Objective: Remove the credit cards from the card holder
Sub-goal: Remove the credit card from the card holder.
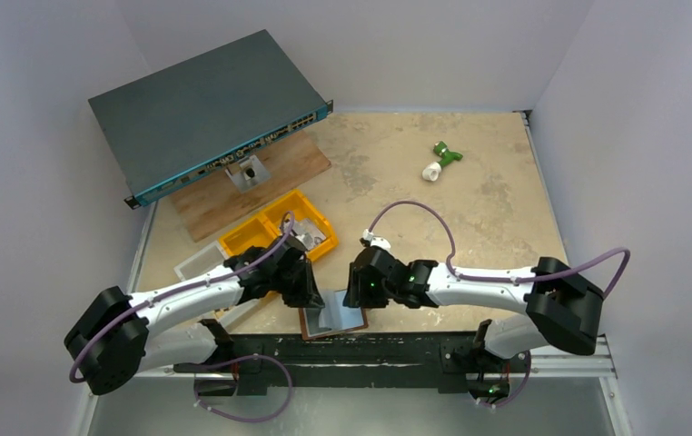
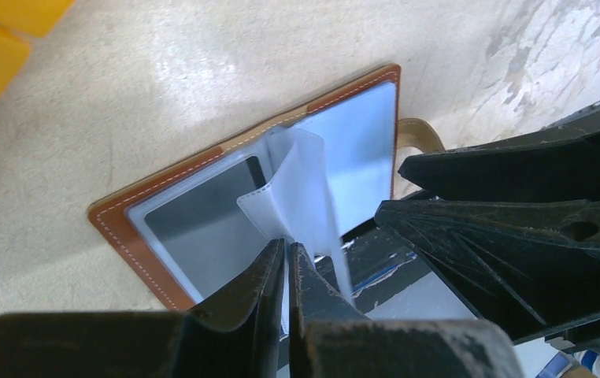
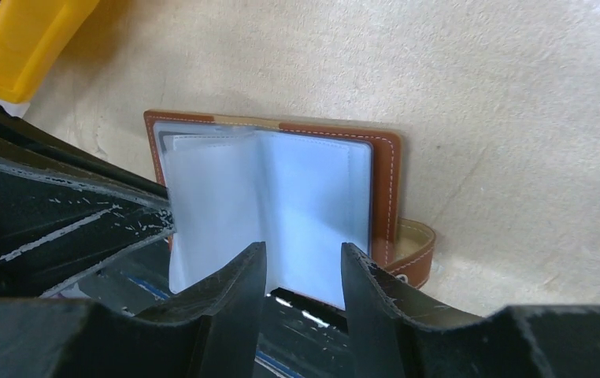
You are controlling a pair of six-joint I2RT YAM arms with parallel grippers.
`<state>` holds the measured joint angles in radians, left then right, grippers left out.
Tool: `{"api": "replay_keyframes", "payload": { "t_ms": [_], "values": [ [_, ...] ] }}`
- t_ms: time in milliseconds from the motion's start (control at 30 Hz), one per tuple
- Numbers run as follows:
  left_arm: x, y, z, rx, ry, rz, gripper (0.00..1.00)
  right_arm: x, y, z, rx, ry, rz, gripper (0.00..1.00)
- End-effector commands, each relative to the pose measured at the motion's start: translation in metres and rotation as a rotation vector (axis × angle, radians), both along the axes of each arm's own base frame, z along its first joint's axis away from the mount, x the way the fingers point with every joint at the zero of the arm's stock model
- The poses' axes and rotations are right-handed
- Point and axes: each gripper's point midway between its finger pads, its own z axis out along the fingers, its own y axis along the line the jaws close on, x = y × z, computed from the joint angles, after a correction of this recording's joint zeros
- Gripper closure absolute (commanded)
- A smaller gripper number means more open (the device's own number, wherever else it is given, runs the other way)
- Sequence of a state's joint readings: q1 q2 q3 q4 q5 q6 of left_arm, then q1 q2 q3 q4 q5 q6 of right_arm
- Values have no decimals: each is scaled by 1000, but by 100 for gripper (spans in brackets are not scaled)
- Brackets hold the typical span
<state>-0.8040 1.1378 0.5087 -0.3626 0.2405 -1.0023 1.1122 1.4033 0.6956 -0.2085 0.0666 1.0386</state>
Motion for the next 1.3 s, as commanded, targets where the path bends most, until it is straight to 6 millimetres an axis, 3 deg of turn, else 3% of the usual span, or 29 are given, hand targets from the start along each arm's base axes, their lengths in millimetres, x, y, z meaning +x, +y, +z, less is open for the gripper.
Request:
{"api": "replay_keyframes", "payload": {
  "t_ms": [0,500,867,1067,1267],
  "values": [
    [9,-20,20,-58,-47,-41,94,14,-2,25,5,-70,-44,60],
    [21,-57,27,-87,-47,-127,80,15,-17,37,3,-94,-86,61],
    [25,-78,25,-105,-28,-161,60,14,-28,41,-7,-102,-109,62],
    [29,-77,35,-96,-58,-160,50,13,-30,41,-13,-102,-111,62],
    [31,-56,58,-51,-135,-129,44,15,-27,41,-21,-100,-107,61]
  ]
}}
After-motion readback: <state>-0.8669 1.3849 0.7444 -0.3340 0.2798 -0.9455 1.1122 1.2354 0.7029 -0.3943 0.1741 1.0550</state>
